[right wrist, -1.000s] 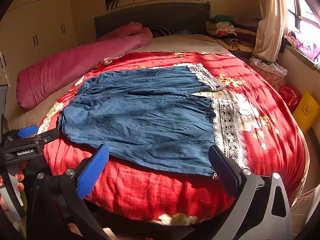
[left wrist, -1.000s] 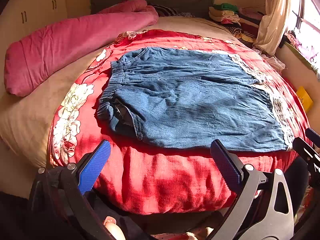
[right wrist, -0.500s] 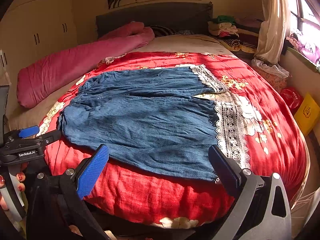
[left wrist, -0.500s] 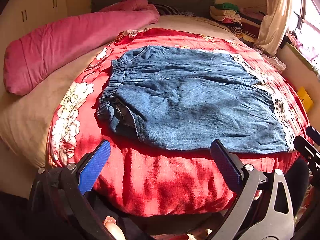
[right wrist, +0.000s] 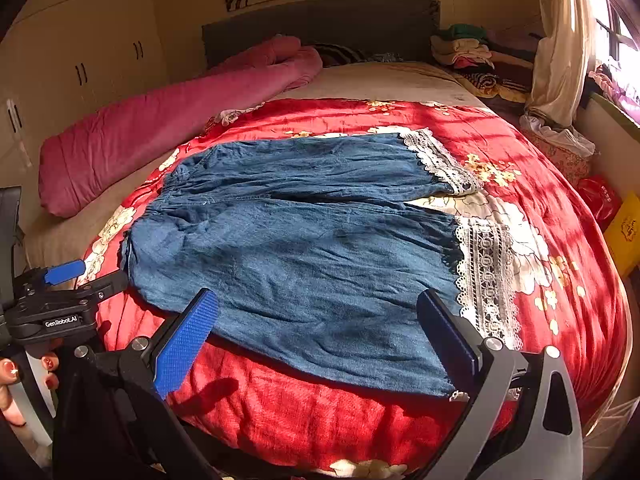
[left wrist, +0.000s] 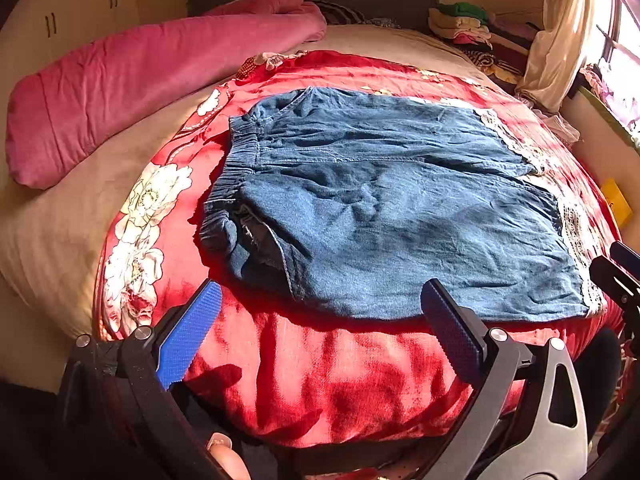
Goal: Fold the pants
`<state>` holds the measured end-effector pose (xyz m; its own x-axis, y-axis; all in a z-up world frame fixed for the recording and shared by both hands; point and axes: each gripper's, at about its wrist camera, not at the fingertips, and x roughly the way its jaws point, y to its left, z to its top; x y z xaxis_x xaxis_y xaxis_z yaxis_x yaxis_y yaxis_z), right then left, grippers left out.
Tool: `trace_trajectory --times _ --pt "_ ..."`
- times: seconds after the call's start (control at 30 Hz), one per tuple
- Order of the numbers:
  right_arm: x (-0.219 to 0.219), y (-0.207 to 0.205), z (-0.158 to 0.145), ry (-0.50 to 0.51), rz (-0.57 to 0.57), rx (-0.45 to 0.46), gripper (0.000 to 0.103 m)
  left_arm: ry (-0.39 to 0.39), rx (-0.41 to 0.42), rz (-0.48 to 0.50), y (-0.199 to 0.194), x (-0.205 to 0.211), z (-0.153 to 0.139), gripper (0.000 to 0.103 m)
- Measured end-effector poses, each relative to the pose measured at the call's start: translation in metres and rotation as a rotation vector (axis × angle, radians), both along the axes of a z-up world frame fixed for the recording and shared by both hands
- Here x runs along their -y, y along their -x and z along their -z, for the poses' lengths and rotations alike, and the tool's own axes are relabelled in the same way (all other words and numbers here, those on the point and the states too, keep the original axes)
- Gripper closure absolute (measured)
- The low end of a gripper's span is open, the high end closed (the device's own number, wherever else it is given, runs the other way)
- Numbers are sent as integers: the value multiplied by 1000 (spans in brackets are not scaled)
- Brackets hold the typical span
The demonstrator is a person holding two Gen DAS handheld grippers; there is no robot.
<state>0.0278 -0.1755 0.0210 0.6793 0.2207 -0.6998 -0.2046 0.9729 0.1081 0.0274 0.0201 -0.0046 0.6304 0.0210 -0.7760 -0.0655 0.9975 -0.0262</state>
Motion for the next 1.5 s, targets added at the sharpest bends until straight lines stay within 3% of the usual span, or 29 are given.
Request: trace_trajectory --times 0.5,0.87,1.13,1.33,1.5 --pt "-22 -81 -36 -54 -95 -2 4 -26 13 -62 -61 -39 -10 9" --pt "-61 -174 -58 68 -139 74 4 -17 -11 -106 -145 -85 -10 9" --pt "-106 -241 -36 133 -244 46 4 8 -58 -42 -218 -106 7 9" --pt "-131 -273 -3 190 -324 10 4 51 -103 61 -256 -104 31 9" --pt "-143 -294 23 212 -365 -34 4 41 -106 102 -276 -101 47 12"
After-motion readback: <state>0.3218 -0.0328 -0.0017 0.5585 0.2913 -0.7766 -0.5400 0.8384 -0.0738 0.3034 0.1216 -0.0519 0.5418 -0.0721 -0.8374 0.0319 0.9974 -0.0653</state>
